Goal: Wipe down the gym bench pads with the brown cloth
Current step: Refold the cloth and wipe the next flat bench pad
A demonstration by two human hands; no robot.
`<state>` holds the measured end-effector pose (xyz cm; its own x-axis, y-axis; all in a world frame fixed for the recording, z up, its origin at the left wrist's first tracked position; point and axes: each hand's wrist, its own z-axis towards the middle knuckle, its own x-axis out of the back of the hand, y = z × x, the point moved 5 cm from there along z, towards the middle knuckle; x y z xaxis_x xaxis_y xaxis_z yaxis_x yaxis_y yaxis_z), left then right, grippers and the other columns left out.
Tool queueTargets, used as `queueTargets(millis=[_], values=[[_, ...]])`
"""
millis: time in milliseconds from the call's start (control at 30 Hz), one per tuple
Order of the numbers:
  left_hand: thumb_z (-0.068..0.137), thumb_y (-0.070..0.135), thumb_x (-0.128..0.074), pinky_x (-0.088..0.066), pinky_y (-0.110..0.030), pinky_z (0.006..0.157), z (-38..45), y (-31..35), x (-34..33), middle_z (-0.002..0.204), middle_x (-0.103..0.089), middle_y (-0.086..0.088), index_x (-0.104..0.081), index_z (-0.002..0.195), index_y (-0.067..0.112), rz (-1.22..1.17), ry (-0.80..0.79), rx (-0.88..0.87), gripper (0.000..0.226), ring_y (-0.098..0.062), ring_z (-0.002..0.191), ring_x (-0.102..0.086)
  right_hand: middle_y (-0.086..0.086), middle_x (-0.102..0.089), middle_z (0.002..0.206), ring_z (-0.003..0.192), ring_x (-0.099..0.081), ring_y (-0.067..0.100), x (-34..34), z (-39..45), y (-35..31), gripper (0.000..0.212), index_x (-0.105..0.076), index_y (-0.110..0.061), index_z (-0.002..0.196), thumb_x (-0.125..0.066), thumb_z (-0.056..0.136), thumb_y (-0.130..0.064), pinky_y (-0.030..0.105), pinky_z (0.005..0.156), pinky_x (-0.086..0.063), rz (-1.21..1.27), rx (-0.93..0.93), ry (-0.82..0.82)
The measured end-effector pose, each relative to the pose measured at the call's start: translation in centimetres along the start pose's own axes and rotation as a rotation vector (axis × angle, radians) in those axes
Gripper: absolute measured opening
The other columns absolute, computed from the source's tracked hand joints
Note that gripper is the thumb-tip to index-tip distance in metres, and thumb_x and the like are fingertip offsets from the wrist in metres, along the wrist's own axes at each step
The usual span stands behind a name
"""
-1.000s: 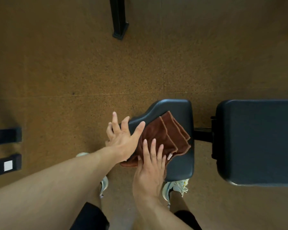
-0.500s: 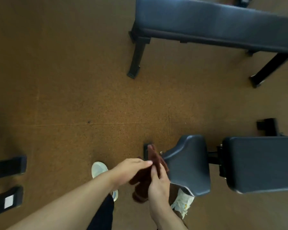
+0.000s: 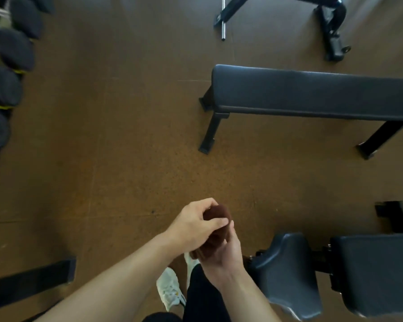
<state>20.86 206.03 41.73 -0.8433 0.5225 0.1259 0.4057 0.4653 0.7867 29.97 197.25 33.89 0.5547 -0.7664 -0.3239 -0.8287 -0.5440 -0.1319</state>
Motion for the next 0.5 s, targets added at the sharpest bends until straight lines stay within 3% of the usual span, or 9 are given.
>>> queueTargets(millis=[133,233,333,400,467,500], values=[[0.095,0.034,-0.068,-0.058,-0.042,0.094,4.6,5.4,-0.7,0.098,-0.072,0.007,-0.068,0.101,0.034,0.018,-0.066,-0.058,0.006,-0.01,0.1,-0.068,0.02,-0.071,0.131,0.131,-0.061,0.038,-2.3,1.8,-4.6,0.062,-0.068,-0.013,0.135,-0.062,0.095,-0.059,0.051,0.121,-0.038,0.062,-0.038,0.012],[0.098,0.033,-0.066,-0.058,-0.042,0.096,9.7,8.1,0.7,0.1,-0.072,0.005,-0.067,0.104,0.03,0.015,-0.056,-0.036,0.007,-0.011,0.101,-0.068,0.026,-0.065,0.138,0.13,-0.062,0.045,-3.7,4.1,-10.6,0.06,-0.059,-0.013,0.145,-0.06,0.099,-0.052,0.057,0.119,-0.041,0.135,-0.041,-0.039],[0.098,0.035,-0.064,-0.057,-0.049,0.094,15.7,9.6,3.3,0.094,-0.074,0.005,-0.067,0.096,0.033,0.007,0.014,0.028,0.004,-0.015,0.095,-0.071,0.034,-0.064,0.135,0.127,-0.061,0.053,-5.0,7.1,-18.3,0.058,-0.057,-0.007,0.145,-0.06,0.099,-0.044,0.066,0.115,-0.041,0.062,-0.038,0.009],[0.098,0.036,-0.063,-0.059,-0.049,0.09,19.6,9.2,4.6,0.092,-0.075,0.005,-0.068,0.095,0.036,-0.007,0.061,0.104,0.006,-0.015,0.092,-0.073,0.033,-0.067,0.13,0.121,-0.066,0.05,-6.6,9.2,-24.1,0.056,-0.057,-0.003,0.143,-0.066,0.095,-0.031,0.064,0.104,-0.049,-0.002,0.032,0.051],[0.099,0.034,-0.062,-0.061,-0.046,0.086,23.2,8.3,5.3,0.09,-0.076,0.005,-0.068,0.094,0.036,-0.011,0.133,0.166,0.008,-0.013,0.088,-0.074,0.026,-0.073,0.123,0.11,-0.074,0.042,-8.9,10.8,-29.8,0.043,-0.061,-0.009,0.14,-0.066,0.098,-0.019,0.054,0.084,-0.057,-0.071,0.156,0.064],[0.1,0.033,-0.061,-0.061,-0.042,0.084,24.8,7.8,5.5,0.089,-0.075,0.006,-0.068,0.094,0.035,-0.008,0.167,0.205,0.009,-0.011,0.087,-0.073,0.021,-0.076,0.121,0.108,-0.075,0.038,-10.2,11.6,-32.2,0.039,-0.063,-0.014,0.138,-0.065,0.099,-0.016,0.049,0.081,-0.057,-0.124,0.203,0.05]])
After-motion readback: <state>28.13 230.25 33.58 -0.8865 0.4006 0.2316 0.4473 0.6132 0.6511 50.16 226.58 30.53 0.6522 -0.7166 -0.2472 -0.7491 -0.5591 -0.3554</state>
